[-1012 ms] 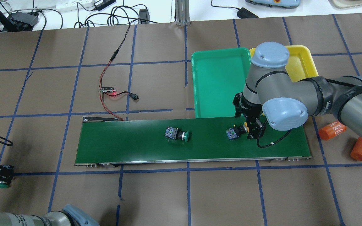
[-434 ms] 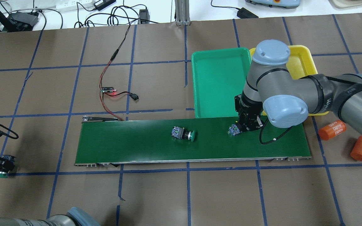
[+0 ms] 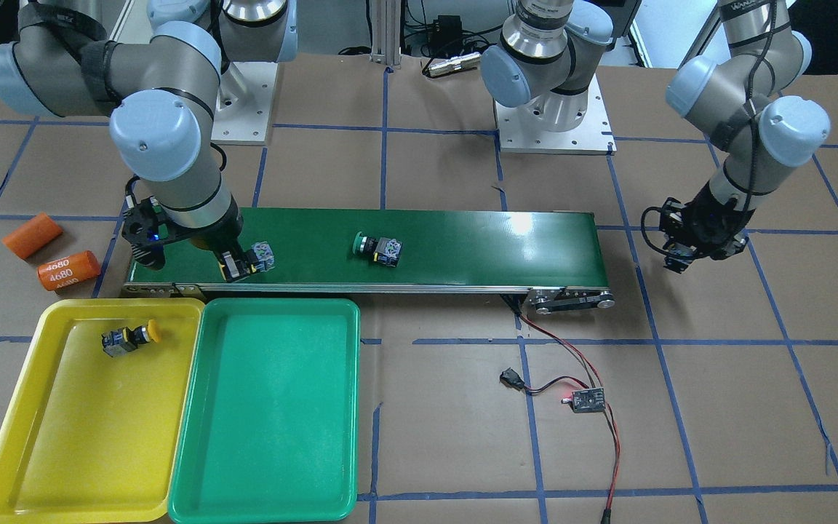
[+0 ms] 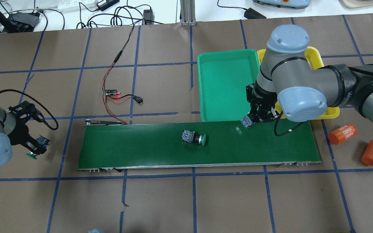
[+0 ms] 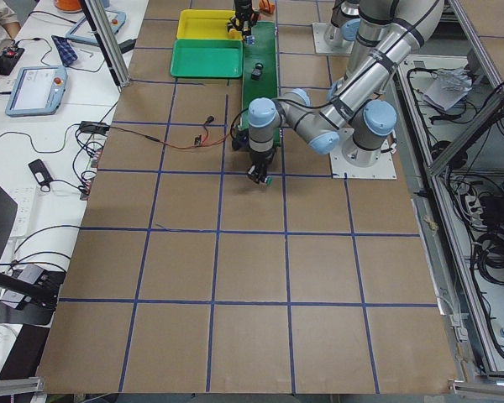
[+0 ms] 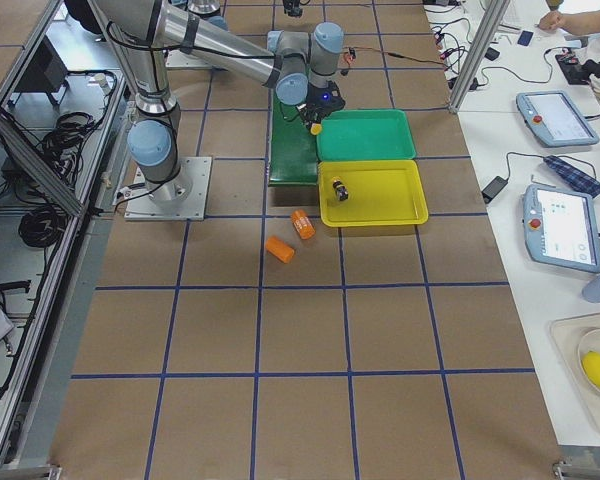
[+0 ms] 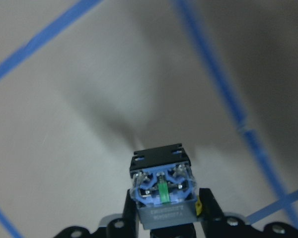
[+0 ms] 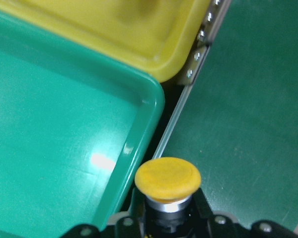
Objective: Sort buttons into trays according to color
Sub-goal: 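Drop yellow button into yellow tray while left carries green button to belt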
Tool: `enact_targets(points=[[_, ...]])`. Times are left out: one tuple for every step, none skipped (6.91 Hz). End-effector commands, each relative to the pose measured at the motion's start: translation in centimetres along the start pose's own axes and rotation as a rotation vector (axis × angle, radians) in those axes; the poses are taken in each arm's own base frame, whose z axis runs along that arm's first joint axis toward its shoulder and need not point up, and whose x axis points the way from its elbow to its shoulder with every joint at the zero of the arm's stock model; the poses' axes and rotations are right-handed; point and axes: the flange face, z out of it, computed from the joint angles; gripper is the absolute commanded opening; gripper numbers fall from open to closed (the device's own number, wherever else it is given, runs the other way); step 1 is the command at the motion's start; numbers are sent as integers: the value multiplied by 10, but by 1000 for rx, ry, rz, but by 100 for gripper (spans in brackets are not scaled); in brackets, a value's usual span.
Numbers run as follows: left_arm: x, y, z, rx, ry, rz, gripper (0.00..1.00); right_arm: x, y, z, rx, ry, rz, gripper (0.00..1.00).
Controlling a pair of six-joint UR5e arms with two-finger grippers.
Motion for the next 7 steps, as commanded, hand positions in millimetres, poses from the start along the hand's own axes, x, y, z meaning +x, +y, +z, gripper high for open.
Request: enact_targets(points=[[79, -94, -49, 19, 45, 286, 2, 17, -118, 0, 14, -20, -7, 0], [130, -125, -60, 18, 36, 420, 2, 7, -150, 0, 44, -64, -30, 0], [174, -149, -65, 28, 26, 534, 3, -16, -169, 7, 51, -80, -33, 0], [223, -171, -69, 37, 3, 672, 4, -33, -182, 12, 57, -83, -24, 22], [258, -186, -68, 46, -17, 768, 7, -42, -188, 10, 94, -132, -14, 99], [264, -192, -59, 52, -23, 772, 19, -41, -187, 10, 94, -125, -15, 100], [265, -192, -61, 54, -31, 785, 20, -39, -183, 5, 97, -132, -17, 100]])
